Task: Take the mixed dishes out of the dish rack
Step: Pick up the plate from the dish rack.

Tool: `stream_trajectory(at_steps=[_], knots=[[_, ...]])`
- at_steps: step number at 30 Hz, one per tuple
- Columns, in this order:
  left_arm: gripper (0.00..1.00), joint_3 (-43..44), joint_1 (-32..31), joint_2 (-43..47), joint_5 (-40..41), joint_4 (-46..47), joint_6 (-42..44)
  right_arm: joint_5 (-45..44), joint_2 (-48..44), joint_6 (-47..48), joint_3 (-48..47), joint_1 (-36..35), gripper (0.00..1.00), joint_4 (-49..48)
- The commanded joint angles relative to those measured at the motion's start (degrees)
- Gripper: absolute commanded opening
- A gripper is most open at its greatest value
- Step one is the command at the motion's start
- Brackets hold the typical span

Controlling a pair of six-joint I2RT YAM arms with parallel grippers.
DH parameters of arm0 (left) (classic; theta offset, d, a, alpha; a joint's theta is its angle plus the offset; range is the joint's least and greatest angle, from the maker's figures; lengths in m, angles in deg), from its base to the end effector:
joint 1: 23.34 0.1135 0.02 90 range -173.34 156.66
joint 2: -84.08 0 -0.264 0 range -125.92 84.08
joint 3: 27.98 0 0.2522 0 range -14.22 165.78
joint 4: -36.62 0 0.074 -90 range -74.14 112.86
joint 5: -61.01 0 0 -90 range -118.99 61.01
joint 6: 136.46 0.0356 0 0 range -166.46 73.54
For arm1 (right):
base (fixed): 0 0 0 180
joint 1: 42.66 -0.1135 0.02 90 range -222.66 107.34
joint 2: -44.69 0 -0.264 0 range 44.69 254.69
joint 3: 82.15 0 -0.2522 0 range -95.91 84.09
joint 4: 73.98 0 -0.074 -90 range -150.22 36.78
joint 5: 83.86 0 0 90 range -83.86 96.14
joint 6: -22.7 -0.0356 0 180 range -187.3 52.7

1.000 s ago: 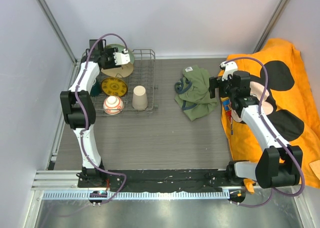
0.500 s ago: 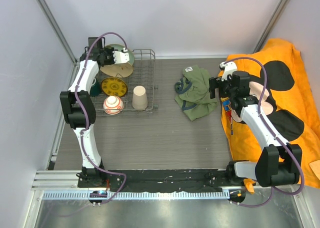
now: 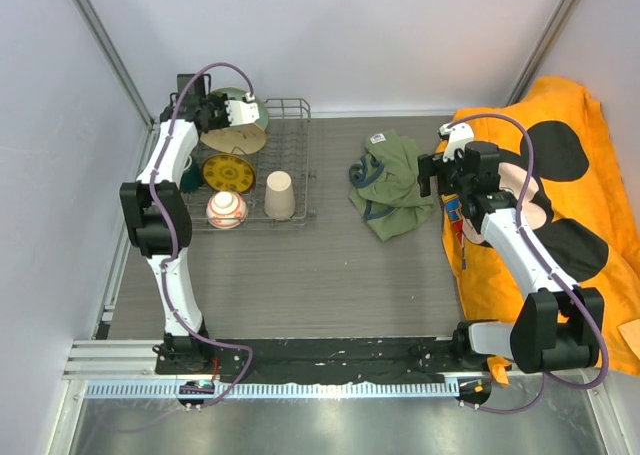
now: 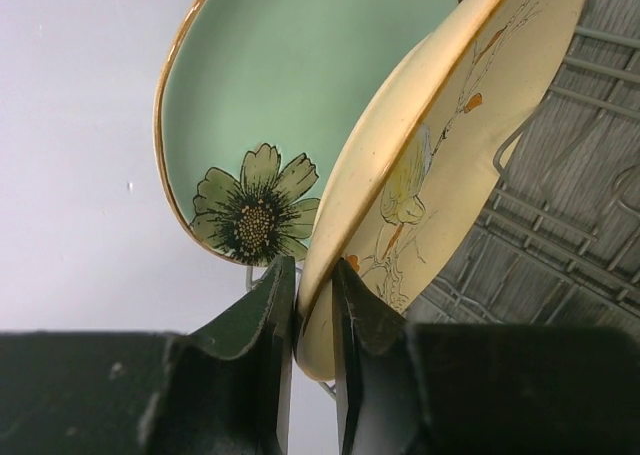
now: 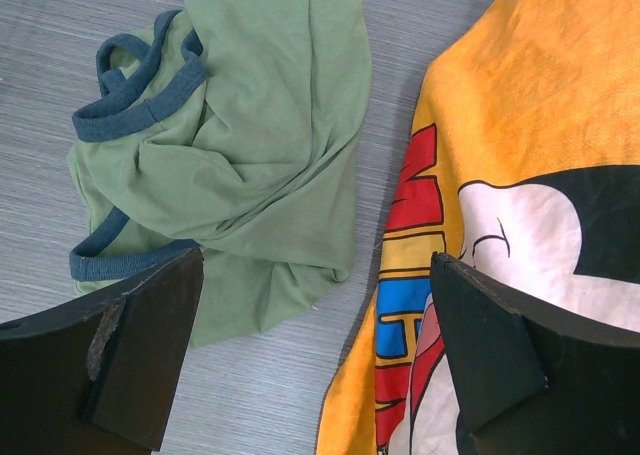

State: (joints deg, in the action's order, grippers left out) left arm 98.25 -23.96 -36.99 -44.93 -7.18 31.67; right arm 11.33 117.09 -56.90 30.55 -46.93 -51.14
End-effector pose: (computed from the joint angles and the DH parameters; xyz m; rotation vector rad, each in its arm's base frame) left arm 0.4918 -0.0151 0.2947 1.5406 1.6391 0.4305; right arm 0.2870 0.0247 0.2914 -0.3180 2.0316 0.0269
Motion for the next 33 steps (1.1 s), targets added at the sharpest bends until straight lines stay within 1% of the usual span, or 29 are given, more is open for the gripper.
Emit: stream_trajectory(at_steps=[1, 4, 11, 17, 26, 33], knots=[[0.00, 0.39, 0.01, 4.18, 1.53, 4.81, -3.76, -0.09, -0.77, 0.33, -1.66, 0.14, 0.99, -1.35], [0.00, -0.40, 0.01, 5.76, 1.18, 5.69, -5.70, 0.08, -0.95, 0.33, -1.66, 0.14, 1.00, -1.35], [0.00, -1.37, 0.01, 8.31, 0.48, 5.61, -5.44, 0.35, -1.38, 0.24, -1.66, 0.06, 1.00, -1.26], [0.00, -1.72, 0.01, 9.72, 0.92, 8.15, -6.50, 0.43, -1.30, 0.24, -1.74, 0.14, 1.00, -1.17], [0.00, -1.99, 0.01, 10.95, 1.62, 10.18, -4.83, 0.70, -2.00, 0.24, -1.66, 0.14, 1.00, -1.17], [0.00, -3.04, 0.10, 13.32, -1.28, 10.35, -3.16, 0.87, -1.91, 0.15, -1.74, 0.14, 1.00, -1.17]])
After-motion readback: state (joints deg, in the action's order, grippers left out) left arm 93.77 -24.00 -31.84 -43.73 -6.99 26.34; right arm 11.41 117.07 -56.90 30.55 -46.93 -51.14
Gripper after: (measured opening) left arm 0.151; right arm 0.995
